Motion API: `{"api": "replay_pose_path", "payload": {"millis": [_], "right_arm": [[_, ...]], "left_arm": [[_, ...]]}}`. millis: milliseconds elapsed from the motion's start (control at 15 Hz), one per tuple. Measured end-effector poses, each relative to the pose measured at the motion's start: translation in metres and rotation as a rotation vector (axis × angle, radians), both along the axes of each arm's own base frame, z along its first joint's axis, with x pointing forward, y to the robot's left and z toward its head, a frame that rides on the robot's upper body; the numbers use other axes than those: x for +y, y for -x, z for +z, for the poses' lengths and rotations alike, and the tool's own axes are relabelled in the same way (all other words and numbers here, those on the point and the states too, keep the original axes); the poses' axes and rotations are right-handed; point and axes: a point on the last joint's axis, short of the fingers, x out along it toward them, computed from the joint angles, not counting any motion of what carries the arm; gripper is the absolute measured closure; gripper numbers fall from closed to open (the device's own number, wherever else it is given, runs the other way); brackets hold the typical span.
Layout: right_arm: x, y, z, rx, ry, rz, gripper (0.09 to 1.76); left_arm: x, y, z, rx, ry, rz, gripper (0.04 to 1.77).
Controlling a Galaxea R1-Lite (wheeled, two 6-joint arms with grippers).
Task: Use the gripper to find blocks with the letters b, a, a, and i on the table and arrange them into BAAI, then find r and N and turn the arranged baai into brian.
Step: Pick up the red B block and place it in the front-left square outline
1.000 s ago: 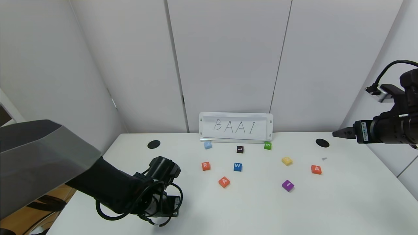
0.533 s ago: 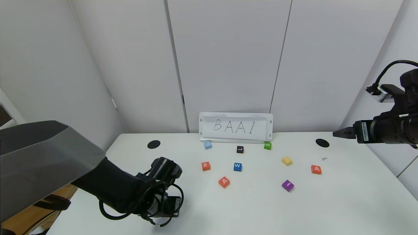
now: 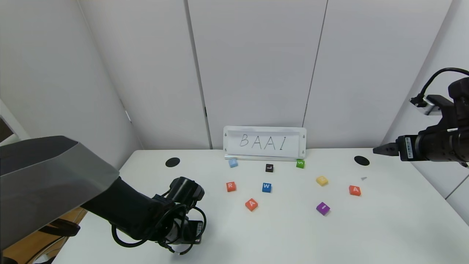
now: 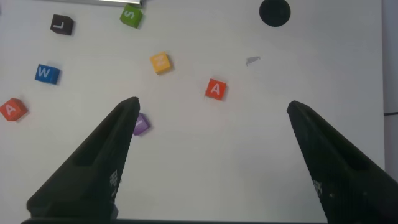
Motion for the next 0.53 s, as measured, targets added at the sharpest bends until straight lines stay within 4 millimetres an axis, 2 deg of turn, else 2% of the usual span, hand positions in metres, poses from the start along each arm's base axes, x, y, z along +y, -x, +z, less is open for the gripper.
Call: {"api": "replay_pose_path", "payload": {"millis": [200,333,533], "right_arm": [[-0.0005,-0.0008,-0.0003,0.001,0.0,-0.002,0.14],[-0.001,-0.0009,-0.0003,0.0,0.0,-0.003,0.14],[-0.0012,-0.0009,-0.0001,0.0,0.0,-0.004,0.14]], "left_arm": [[0.0002,0.0005,-0.0002,0.002,0.0,0.0,1.29],[0.0005,0.0007,-0.0004,0.004,-0.002,0.0,1.01],[0.0002,0.0005,-0.0003,0.001,0.0,0.0,0.72]]}}
